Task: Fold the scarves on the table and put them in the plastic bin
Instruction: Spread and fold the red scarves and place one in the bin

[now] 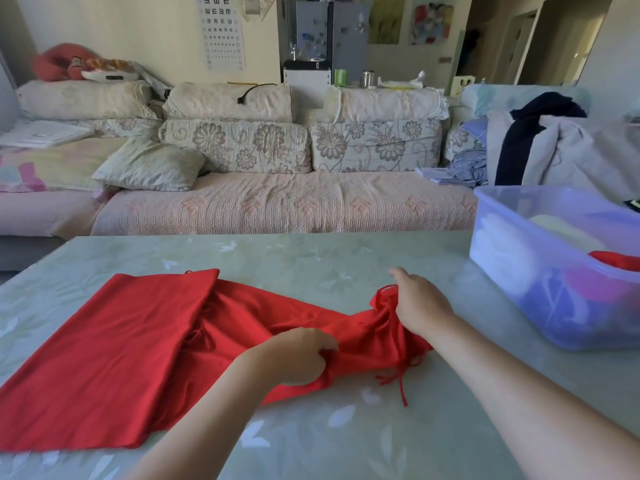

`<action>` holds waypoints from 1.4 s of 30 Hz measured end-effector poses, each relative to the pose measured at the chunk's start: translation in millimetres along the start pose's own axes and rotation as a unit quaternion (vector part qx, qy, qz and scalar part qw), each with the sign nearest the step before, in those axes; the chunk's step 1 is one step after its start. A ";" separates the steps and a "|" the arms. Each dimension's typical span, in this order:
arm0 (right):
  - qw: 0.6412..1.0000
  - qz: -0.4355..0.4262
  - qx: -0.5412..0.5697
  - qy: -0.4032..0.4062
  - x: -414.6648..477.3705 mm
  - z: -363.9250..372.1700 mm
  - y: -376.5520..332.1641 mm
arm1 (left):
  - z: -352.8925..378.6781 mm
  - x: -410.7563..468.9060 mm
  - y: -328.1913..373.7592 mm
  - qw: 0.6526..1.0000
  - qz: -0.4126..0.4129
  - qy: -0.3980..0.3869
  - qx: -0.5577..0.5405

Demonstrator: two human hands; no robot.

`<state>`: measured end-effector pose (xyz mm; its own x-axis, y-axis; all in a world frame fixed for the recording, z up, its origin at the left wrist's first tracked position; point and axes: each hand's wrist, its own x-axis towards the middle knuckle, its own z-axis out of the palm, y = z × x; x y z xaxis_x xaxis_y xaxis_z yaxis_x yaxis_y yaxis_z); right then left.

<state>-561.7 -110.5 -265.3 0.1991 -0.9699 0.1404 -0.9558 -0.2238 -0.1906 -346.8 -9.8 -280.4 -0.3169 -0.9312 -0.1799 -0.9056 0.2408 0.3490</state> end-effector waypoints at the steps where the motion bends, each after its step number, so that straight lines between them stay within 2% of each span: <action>1: 0.999 0.037 -0.012 0.014 0.4 -5.6 3.3 | -0.2 0.3 3.3 0.999 -0.002 -0.036 0.017; 3: 0.990 0.102 -0.093 -0.012 -1.7 -17.5 9.8 | 4.7 0.8 10.1 0.991 -0.006 -0.127 0.029; 5: 0.965 0.145 -0.195 -0.102 -6.9 -28.4 16.3 | 8.4 -0.1 15.6 0.983 -0.029 -0.181 0.018; 7: 0.921 0.170 -0.267 -0.226 -15.0 -29.9 22.1 | 4.5 0.8 19.0 0.985 -0.051 -0.165 -0.020; 8: 0.908 0.161 -0.290 -0.257 -17.6 -25.8 25.4 | 1.1 3.1 19.5 0.987 -0.056 -0.143 -0.055; 9: 0.912 0.125 -0.295 -0.254 -18.8 -20.8 28.8 | -2.6 6.5 19.6 0.987 -0.051 -0.118 -0.093; 10: 0.935 0.064 -0.268 -0.223 -18.9 -14.5 31.1 | -5.6 10.0 19.5 0.988 -0.040 -0.085 -0.121; 12: 0.975 -0.069 -0.123 -0.170 -18.7 -6.3 29.8 | -6.9 21.3 17.2 0.993 -0.016 0.019 -0.118; 14: 0.976 -0.107 0.021 -0.190 -19.3 -1.2 26.5 | 0.7 34.3 10.9 0.990 -0.010 0.126 -0.059; 15: 0.973 -0.098 0.035 -0.206 -18.9 2.7 26.5 | 5.6 40.9 7.7 0.986 -0.007 0.161 -0.036; 17: 0.973 -0.066 -0.029 -0.219 -17.6 10.1 29.0 | 17.6 51.2 0.6 0.984 -0.007 0.180 -0.006; 20: 0.954 0.014 -0.184 -0.234 -13.8 6.0 36.3 | 33.0 61.2 -5.1 0.991 -0.033 0.116 0.061; 22: 0.934 0.075 -0.246 -0.249 -10.2 0.0 37.3 | 40.1 68.4 -8.2 0.990 -0.031 0.092 0.102; 24: 0.919 0.066 -0.301 -0.244 -6.6 2.6 35.5 | 40.5 76.4 -11.0 0.989 -0.024 0.114 0.092; 25: 0.925 0.029 -0.317 -0.208 -4.8 5.6 35.2 | 36.5 79.4 -11.1 0.989 -0.030 0.127 0.071; 27: 0.956 -0.054 -0.262 -0.117 1.2 17.0 31.8 | 28.4 84.6 -15.5 0.988 -0.048 0.139 0.047; 28: 0.976 -0.074 -0.180 -0.097 4.2 21.3 28.7 | 26.1 88.0 -19.7 0.988 -0.052 0.139 0.050; 30: 0.988 -0.067 -0.035 -0.138 7.2 27.1 20.1 | 22.8 93.8 -26.7 0.989 -0.053 0.123 0.069; 31: 0.984 -0.067 -0.016 -0.166 8.7 28.5 15.5 | 22.0 96.2 -28.3 0.990 -0.051 0.109 0.080; 33: 0.977 -0.090 -0.047 -0.185 9.6 28.8 10.8 | 21.9 100.8 -29.2 0.989 -0.049 0.094 0.099; 36: 0.985 -0.143 -0.035 -0.094 11.6 20.3 8.5 | 13.4 105.6 -28.2 0.982 -0.048 0.149 0.104; 39: 0.981 -0.189 0.033 0.013 13.0 8.4 8.4 | 0.3 105.3 -30.4 0.962 -0.058 0.265 0.031; 41: 0.973 -0.211 0.091 0.015 8.9 -2.0 8.7 | -9.7 102.7 -34.8 0.947 -0.087 0.311 -0.004; 42: 0.974 -0.207 0.092 -0.023 4.6 -7.3 6.8 | -13.3 101.1 -38.0 0.947 -0.101 0.305 -0.003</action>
<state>-568.8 -115.8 -258.9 0.5723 -0.7954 0.1996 -0.7375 -0.6056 -0.2990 -340.7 -116.8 -299.7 0.0854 -0.9432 0.3211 -0.9284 0.0416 0.3693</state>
